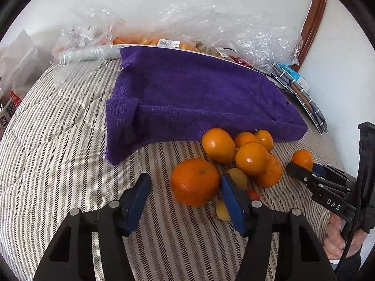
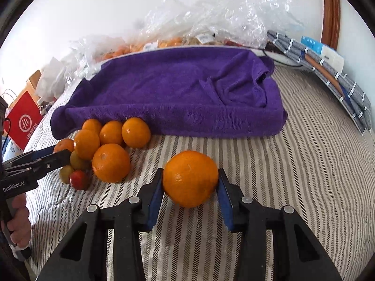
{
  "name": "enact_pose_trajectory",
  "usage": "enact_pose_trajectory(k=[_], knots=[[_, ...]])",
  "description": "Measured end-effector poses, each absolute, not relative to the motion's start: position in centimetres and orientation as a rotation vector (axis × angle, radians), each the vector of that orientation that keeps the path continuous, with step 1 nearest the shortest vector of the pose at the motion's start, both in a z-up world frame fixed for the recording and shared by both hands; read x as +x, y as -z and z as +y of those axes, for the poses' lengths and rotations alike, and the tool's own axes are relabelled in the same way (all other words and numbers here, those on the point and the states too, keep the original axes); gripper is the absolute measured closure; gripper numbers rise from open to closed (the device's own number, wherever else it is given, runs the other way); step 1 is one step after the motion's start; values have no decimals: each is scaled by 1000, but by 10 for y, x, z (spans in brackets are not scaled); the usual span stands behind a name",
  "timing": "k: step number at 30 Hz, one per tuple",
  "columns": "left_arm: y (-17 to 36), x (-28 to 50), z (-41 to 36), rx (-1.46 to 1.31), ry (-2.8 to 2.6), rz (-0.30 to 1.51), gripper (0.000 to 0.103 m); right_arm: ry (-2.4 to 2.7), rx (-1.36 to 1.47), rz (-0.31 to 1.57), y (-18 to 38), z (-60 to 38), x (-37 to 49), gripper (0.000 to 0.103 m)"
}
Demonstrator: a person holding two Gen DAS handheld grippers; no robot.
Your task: Organize fruits
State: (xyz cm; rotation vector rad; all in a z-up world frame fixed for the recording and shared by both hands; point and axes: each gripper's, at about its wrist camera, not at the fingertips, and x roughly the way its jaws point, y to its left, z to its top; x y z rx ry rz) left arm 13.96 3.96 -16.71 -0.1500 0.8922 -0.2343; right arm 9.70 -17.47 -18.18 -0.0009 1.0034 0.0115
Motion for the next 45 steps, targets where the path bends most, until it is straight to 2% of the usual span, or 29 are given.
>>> enact_pose_trajectory(k=[3, 17, 45], knots=[[167, 138, 38, -162, 270, 892, 62, -12, 3, 999, 182, -175, 97, 60], [152, 122, 51, -192, 199, 867, 63, 38, 54, 964, 166, -193, 78, 61], [88, 112, 48, -184, 159, 752, 63, 73, 41, 852, 97, -189, 75, 61]])
